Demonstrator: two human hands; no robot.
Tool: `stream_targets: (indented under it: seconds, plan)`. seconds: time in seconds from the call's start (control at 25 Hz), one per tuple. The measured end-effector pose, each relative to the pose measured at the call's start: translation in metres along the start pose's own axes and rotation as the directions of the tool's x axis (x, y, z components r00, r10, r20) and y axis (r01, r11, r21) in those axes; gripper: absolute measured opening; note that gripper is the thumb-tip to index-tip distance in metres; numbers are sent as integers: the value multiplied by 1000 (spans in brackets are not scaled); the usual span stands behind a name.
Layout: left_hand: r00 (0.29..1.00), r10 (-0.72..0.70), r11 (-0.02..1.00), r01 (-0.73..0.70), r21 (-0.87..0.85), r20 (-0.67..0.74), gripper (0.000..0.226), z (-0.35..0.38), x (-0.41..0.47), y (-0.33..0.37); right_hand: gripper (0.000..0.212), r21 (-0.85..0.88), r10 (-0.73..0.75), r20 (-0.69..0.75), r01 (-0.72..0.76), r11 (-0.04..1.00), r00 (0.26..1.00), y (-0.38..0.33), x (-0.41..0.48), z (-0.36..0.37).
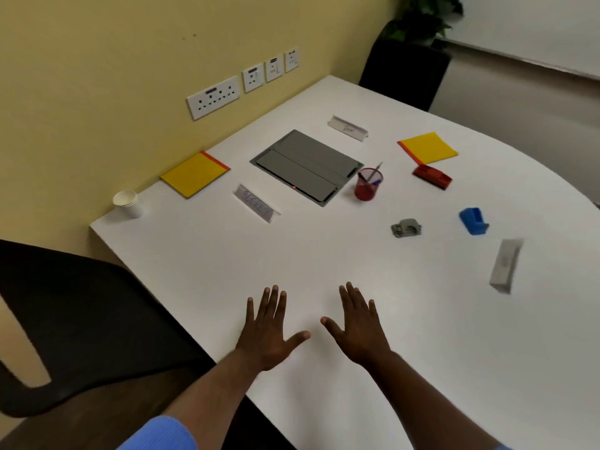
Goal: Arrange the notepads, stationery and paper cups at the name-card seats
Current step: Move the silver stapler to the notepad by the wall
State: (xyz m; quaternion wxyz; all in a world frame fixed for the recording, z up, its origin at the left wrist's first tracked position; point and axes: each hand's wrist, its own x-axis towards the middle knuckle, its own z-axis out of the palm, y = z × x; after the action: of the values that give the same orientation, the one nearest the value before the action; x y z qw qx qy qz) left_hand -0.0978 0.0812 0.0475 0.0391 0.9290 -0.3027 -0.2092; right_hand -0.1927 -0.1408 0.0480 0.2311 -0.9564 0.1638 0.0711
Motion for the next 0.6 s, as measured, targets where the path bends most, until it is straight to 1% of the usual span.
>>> stream_targets:
  seconds: [0.16, 0.32, 0.6]
  plan:
    - [998, 55, 998, -53, 38, -30, 117, 2, -30, 39, 91, -7, 80, -28, -80, 997, 996, 39, -63, -9]
    - [994, 100, 993, -97, 71, -50, 117, 2, -47, 72, 91, 0, 112, -69, -112, 994, 991, 60, -99, -19]
    - [982, 175, 981, -168, 94, -75, 115, -3, -39, 114, 91, 3, 146, -115, -146, 989, 983, 91, -111, -31]
